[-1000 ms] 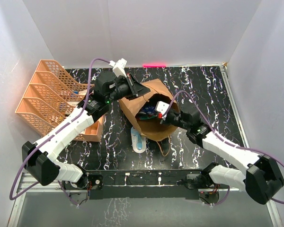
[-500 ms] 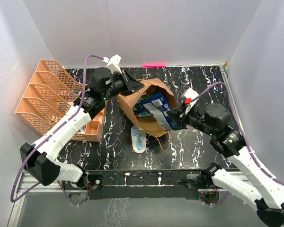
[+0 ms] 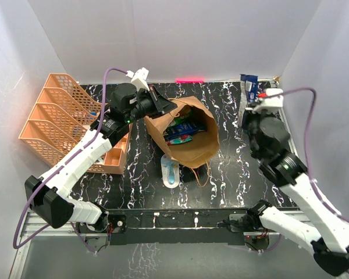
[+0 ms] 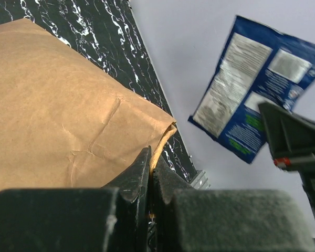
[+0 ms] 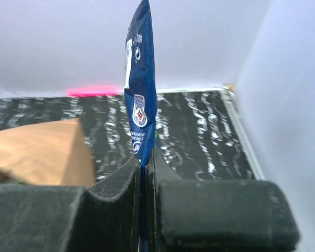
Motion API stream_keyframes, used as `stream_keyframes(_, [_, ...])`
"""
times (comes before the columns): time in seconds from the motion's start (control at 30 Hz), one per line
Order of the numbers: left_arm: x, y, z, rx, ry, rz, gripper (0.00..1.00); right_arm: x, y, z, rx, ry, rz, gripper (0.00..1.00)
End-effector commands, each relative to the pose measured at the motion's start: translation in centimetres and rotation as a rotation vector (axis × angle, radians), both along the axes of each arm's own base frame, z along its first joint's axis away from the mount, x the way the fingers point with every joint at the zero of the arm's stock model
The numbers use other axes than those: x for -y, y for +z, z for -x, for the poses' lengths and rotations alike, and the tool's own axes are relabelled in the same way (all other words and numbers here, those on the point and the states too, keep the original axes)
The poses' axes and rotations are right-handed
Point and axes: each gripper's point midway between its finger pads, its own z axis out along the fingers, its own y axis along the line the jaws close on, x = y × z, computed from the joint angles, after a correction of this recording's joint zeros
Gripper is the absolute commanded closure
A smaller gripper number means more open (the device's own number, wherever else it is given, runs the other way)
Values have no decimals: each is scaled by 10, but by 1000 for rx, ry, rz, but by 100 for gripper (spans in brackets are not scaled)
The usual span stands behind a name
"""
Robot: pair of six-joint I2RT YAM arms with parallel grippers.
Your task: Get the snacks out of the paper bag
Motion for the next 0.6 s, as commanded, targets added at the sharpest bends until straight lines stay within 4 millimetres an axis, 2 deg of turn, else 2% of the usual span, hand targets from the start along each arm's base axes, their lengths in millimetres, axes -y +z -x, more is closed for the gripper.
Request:
stream_keyframes(0.0, [-11,27,12,55,0,29,100,37,0,-35,-46,-333,155,92])
stream_keyframes(0.1, [-12,25,15,50,-1,26,100,39,-22,-71,-122,-299,168,92])
stream_keyframes(0.17, [-13,24,17,48,0,36,100,47,-49,-97,-204,-303,159,92])
stream_keyframes(0.23, [-12,24,18,45,-8,44,100,51,-71,-119,-265,-251,133,92])
stream_keyframes(0.37, [-11,25,20,42,-21,48,100,51,-103,-155,-367,-106,18,92])
stream_keyframes(0.5, [-11,26,21,41,-22,42,100,47,-143,-188,-501,46,-70,92])
stream_keyframes(0.57, [-11,26,22,43,-25,43,100,32,-154,-201,-540,164,-131,92])
